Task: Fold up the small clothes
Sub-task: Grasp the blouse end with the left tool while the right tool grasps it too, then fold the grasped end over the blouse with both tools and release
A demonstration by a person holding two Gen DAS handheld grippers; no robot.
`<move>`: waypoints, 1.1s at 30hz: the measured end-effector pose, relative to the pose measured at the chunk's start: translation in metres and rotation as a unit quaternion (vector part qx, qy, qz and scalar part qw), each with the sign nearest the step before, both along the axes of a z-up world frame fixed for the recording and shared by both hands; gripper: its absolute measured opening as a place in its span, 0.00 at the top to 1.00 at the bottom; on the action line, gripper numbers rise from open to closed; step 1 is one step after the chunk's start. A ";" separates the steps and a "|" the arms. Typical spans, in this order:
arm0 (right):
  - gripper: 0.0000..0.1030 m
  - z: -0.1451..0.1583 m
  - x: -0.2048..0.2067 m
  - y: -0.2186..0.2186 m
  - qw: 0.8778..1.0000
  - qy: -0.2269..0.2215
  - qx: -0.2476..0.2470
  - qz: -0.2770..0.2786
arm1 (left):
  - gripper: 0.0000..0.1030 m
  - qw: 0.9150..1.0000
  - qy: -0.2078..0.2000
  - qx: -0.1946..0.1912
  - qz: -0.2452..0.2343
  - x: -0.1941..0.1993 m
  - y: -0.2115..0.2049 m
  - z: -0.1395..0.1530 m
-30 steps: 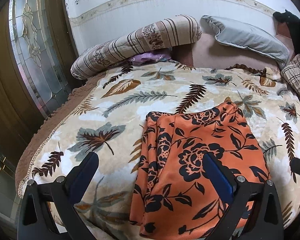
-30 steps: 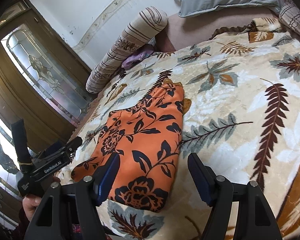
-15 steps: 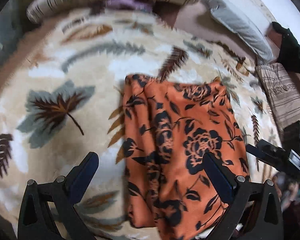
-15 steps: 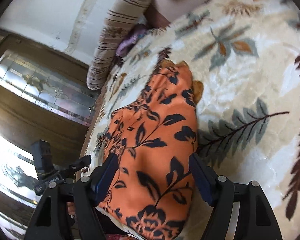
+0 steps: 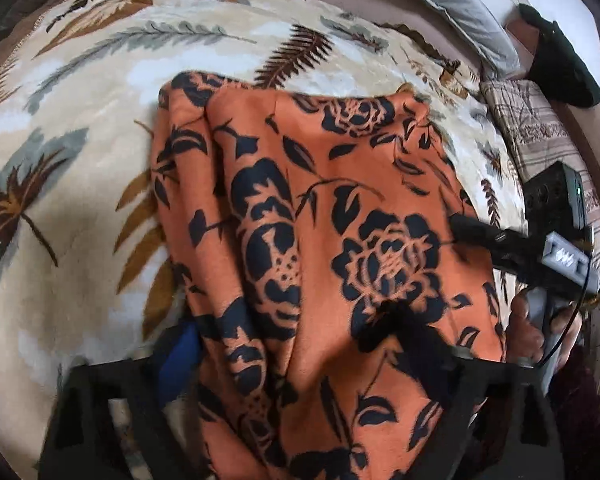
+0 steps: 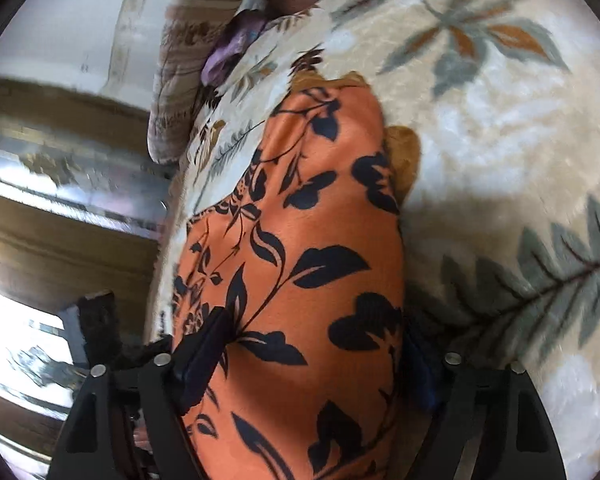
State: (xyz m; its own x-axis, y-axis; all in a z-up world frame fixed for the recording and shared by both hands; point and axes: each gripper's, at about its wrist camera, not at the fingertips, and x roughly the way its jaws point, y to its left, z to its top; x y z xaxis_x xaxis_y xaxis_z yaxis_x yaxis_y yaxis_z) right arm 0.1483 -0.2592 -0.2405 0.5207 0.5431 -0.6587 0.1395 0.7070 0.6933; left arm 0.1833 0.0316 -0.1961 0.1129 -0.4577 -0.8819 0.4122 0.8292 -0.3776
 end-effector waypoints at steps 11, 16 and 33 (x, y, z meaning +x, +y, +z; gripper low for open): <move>0.61 0.066 -0.023 -0.004 0.989 -0.128 -0.075 -0.015 | 0.61 0.993 -0.097 0.057 -0.024 -0.009 -0.049 0.054; 0.61 0.094 -0.029 -0.052 0.980 -0.170 -0.079 -0.060 | 0.61 0.988 -0.138 0.047 -0.042 0.004 -0.096 0.080; 0.45 0.083 -0.007 -0.115 0.975 -0.101 -0.145 -0.136 | 0.41 0.961 -0.226 0.157 0.005 0.013 -0.132 0.047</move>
